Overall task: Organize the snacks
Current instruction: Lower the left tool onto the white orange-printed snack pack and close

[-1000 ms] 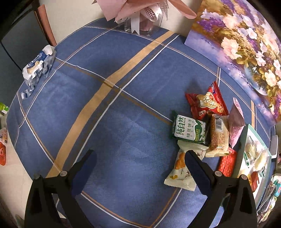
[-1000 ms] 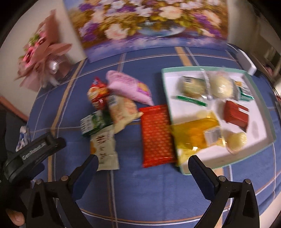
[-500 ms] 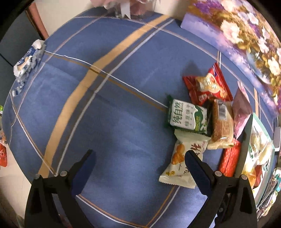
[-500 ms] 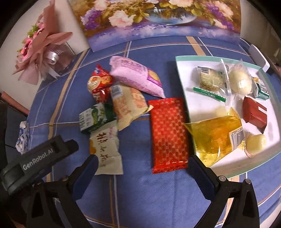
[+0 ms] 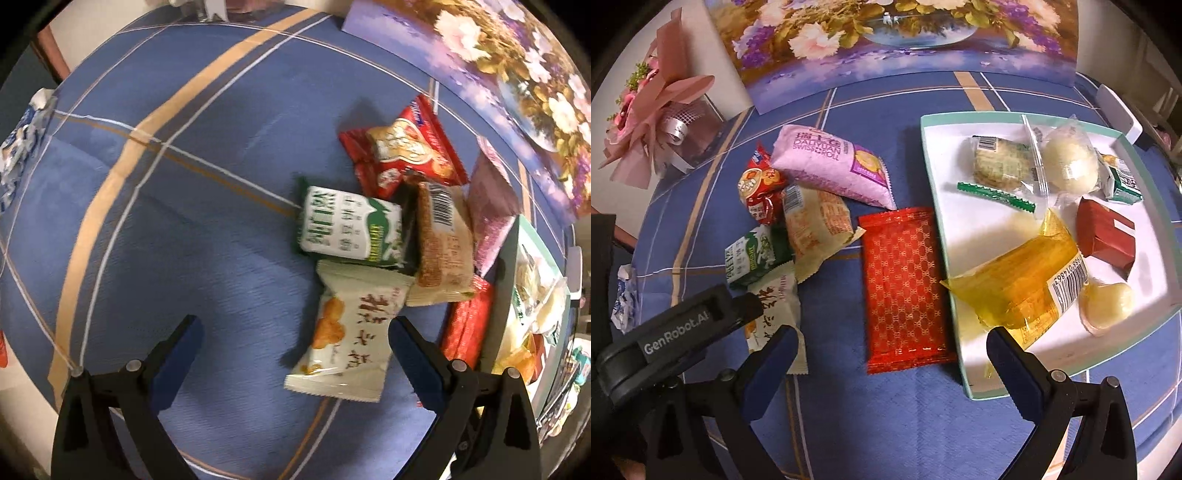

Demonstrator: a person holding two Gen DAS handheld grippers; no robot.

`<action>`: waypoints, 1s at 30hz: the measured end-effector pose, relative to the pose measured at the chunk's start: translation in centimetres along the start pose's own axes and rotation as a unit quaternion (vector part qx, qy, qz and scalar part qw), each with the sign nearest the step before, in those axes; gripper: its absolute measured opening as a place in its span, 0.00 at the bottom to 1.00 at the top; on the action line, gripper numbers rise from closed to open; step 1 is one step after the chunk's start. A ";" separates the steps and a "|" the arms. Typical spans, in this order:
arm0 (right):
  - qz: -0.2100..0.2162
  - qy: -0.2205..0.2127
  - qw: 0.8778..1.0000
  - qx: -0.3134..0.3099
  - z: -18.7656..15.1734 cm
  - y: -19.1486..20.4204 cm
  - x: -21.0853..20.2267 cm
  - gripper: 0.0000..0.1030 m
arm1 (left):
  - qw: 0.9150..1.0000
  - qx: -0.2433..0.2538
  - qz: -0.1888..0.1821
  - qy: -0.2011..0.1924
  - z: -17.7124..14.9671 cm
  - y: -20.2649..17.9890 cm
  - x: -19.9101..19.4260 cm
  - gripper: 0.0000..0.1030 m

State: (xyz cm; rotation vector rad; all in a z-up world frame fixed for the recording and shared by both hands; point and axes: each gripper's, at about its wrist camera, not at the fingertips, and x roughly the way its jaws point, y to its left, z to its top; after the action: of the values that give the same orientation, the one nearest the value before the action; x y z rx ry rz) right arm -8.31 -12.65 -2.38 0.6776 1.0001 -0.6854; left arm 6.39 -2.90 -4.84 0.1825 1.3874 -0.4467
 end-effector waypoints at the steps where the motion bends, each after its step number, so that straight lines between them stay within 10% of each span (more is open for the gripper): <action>1: -0.001 0.001 1.000 0.002 0.0 -0.1 0.0 1.00 | 1.000 0.005 -0.005 -0.001 0.0 -0.4 0.1 0.97; 7: -0.006 0.005 1.000 0.004 -0.1 -0.4 0.2 1.00 | 1.000 0.022 -0.019 0.011 0.0 -2.5 1.5 0.97; 18: -0.011 0.008 1.000 0.005 -0.1 -1.0 0.3 1.00 | 0.999 0.030 -0.017 0.012 0.8 -3.7 2.9 0.53; 30: 0.014 -0.026 1.000 -0.003 0.8 -0.6 -1.1 0.98 | 0.999 -0.025 -0.040 0.020 1.9 -0.9 3.2 0.52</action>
State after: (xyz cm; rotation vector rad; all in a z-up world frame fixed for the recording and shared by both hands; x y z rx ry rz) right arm -8.80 -13.45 -1.21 0.6646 0.9419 -0.6726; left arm 8.08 -5.04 -7.44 0.0962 1.4466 -0.4757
